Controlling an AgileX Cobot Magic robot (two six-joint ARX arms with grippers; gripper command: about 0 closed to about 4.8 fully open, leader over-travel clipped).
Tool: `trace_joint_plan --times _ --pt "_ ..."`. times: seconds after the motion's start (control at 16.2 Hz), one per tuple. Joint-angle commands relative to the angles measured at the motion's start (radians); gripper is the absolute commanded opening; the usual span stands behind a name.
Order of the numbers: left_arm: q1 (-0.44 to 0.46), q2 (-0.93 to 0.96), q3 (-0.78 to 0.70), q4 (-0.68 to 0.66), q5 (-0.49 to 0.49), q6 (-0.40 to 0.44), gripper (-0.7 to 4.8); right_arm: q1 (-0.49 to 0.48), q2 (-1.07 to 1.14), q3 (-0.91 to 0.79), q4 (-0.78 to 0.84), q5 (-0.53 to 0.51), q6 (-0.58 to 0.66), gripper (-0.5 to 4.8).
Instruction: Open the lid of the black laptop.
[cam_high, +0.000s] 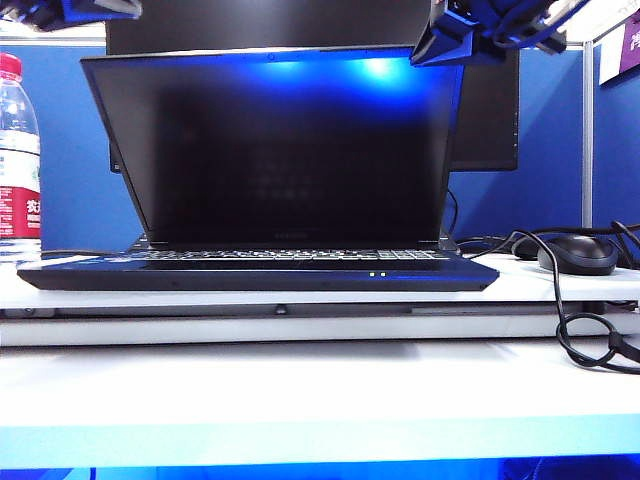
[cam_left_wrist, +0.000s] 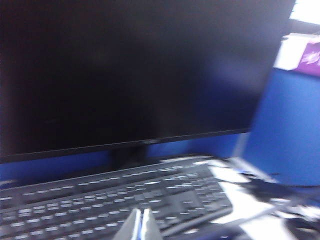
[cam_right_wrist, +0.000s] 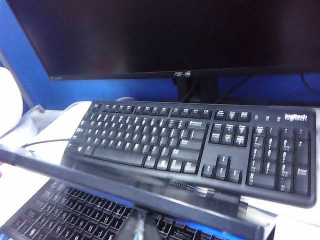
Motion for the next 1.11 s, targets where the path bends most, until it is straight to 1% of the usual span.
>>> trace_joint_plan --times 0.06,0.12,0.31,0.43,0.49,0.62,0.68,0.74,0.8,0.86,0.93,0.99,1.11 --pt "0.000 -0.012 0.031 0.008 0.090 -0.052 0.25 -0.014 -0.004 0.034 0.127 0.012 -0.010 -0.01" --pt "0.000 -0.014 0.045 0.007 0.126 -0.064 0.25 -0.020 -0.002 0.034 0.120 0.006 -0.010 -0.01" --pt "0.000 -0.054 0.063 -0.013 0.152 -0.066 0.25 -0.020 0.006 0.037 0.139 0.006 -0.011 -0.01" --pt "0.000 -0.061 0.063 -0.105 0.151 -0.043 0.25 -0.021 0.026 0.068 0.136 0.006 -0.012 -0.01" --pt "0.000 -0.061 0.063 -0.166 0.150 -0.018 0.25 -0.021 0.042 0.087 0.136 -0.001 -0.012 -0.01" --pt "-0.001 -0.059 0.063 -0.270 0.107 0.034 0.25 -0.021 0.067 0.120 0.136 -0.016 -0.011 -0.01" --pt "0.000 -0.058 0.063 -0.282 0.062 0.050 0.25 -0.021 0.071 0.128 0.135 -0.016 -0.011 -0.01" --pt "0.001 -0.055 0.063 -0.283 0.007 0.073 0.25 -0.021 0.071 0.130 0.135 -0.016 -0.011 -0.01" --pt "0.001 -0.039 0.063 -0.276 0.001 0.104 0.25 -0.021 0.071 0.130 0.134 -0.016 -0.011 -0.01" --pt "0.000 -0.014 0.063 -0.273 0.001 0.103 0.25 -0.021 0.071 0.130 0.122 -0.017 -0.012 -0.01" --pt "0.000 0.016 0.063 -0.268 0.001 0.080 0.25 -0.021 0.071 0.130 0.112 -0.017 -0.011 -0.01" --pt "0.000 0.041 0.063 -0.242 0.001 0.064 0.25 -0.021 0.071 0.130 0.105 -0.023 -0.011 -0.01" --pt "0.000 0.058 0.063 -0.166 -0.005 0.060 0.25 -0.021 0.071 0.130 0.102 -0.035 -0.011 -0.01"
